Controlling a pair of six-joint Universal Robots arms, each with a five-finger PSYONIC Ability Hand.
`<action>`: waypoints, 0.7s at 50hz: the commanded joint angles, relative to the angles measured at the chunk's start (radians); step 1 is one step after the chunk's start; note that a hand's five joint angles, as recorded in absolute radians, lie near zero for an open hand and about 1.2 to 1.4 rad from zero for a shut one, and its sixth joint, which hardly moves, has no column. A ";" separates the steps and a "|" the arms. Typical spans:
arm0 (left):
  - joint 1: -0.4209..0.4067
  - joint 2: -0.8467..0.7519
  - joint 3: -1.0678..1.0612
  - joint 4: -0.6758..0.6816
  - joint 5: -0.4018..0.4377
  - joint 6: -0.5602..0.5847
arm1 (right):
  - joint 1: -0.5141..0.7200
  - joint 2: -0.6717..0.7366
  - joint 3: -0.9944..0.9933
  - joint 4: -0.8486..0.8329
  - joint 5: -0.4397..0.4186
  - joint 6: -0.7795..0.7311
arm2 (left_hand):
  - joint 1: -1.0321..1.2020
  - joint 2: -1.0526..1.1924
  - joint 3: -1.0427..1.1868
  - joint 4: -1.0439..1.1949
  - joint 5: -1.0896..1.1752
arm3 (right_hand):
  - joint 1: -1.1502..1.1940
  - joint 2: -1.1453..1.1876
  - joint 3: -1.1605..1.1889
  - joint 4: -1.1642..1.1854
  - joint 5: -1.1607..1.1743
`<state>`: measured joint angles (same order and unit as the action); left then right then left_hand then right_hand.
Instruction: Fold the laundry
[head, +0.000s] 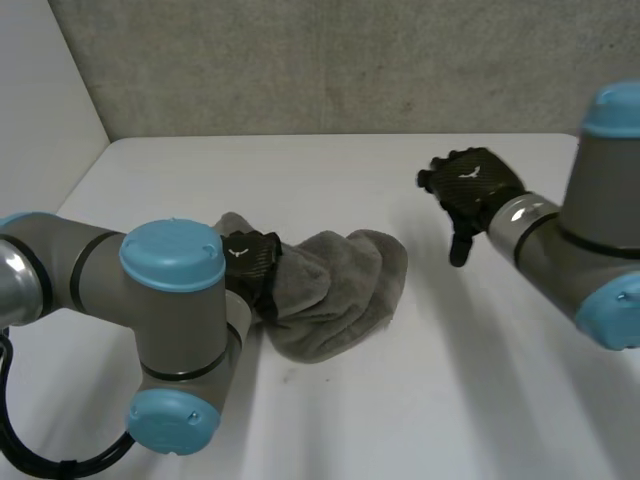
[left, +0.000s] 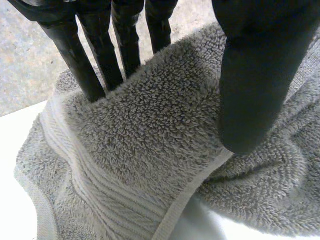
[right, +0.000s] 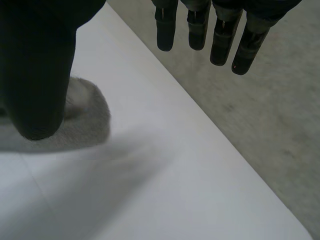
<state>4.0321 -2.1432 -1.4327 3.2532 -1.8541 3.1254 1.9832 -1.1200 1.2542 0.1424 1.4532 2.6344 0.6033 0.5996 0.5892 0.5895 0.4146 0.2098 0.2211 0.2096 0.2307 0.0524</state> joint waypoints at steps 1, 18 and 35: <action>0.015 0.048 -0.032 -0.003 -0.002 -0.001 | 0.040 0.153 -0.068 -0.150 -0.189 0.113 | 0.558 0.562 0.573 0.572 0.573 | -0.035 -0.047 -0.035 -0.056 -0.052; 0.039 0.434 -0.291 0.002 0.007 0.119 | 0.174 0.480 -0.349 -0.145 -0.317 0.368 | 0.793 0.797 0.807 0.807 0.807 | 0.553 0.542 0.554 0.532 0.536; 0.214 0.447 0.107 0.121 0.151 0.272 | 0.140 0.139 -0.575 -0.321 0.065 0.338 | 0.793 0.797 0.807 0.807 0.807 | 1.186 1.175 1.187 1.166 1.169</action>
<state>4.1897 -1.6529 -1.5386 3.2934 -1.7855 3.3570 2.1615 -0.7702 0.6582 -0.0397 1.3426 2.9863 1.1772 1.2140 1.2135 1.2168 1.0290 0.9750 1.1753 1.1779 1.1882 0.9831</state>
